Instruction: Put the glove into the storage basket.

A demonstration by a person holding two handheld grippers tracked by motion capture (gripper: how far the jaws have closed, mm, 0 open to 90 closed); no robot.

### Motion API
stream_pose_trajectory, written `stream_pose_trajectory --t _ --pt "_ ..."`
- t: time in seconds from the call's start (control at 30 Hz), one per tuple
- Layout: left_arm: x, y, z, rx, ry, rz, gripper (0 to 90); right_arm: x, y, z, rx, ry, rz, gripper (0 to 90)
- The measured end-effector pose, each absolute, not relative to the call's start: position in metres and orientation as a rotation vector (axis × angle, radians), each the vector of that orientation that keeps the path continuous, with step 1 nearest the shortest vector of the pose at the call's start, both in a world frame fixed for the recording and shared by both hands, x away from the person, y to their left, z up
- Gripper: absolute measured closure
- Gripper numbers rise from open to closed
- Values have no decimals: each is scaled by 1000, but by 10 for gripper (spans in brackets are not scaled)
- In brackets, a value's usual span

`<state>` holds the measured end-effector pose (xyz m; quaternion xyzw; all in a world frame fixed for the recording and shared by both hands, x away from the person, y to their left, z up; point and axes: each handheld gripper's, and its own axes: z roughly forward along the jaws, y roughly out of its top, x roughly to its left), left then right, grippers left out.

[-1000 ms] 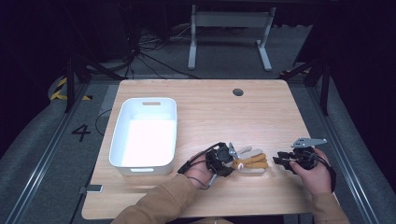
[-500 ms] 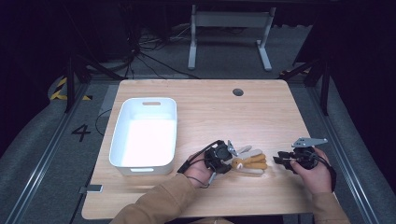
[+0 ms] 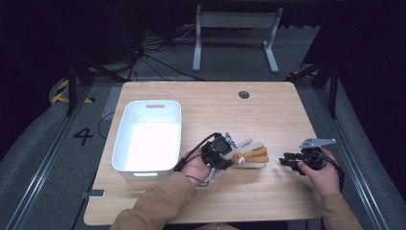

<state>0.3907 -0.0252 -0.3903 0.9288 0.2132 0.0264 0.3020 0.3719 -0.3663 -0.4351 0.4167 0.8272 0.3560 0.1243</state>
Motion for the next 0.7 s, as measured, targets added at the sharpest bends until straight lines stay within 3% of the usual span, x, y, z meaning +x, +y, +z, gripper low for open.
stream_pose_trajectory --t 0.7 --pt "383 23 -344 2396 822 106 721 382 -357 -442 1161 2469 1154 637"
